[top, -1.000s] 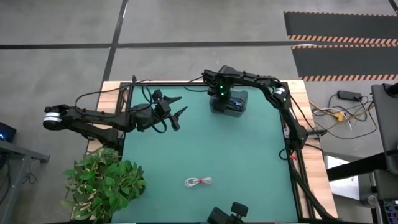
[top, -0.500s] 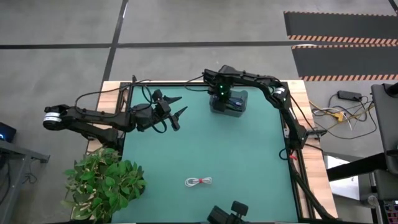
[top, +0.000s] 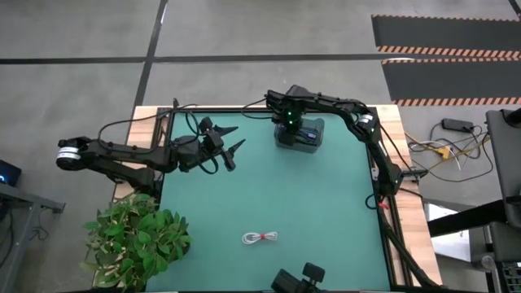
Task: Pick and place USB-C Cables
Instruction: Put the purple cable into the black bin
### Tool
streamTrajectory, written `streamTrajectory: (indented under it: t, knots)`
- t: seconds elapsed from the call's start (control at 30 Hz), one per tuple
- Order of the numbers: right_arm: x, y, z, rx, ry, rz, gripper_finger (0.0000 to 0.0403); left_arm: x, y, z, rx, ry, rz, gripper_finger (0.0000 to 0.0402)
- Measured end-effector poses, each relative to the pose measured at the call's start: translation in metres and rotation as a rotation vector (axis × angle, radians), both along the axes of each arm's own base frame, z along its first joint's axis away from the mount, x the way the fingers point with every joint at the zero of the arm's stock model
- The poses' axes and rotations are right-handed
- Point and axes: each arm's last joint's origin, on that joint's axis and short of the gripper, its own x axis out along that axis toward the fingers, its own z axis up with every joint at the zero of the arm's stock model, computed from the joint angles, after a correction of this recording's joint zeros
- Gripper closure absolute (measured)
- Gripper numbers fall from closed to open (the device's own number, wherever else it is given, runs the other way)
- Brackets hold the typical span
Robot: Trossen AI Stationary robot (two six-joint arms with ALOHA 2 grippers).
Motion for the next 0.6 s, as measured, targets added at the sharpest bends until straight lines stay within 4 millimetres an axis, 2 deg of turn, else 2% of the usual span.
streamTrajectory:
  t: [0.6]
  knots:
    - [-0.0015, -0.0004, -0.0001, 0.007, 0.009, 0.036, 0.0381, 0.0000, -0.0001, 0.0001, 0.000, -0.001, 0.000, 0.0191]
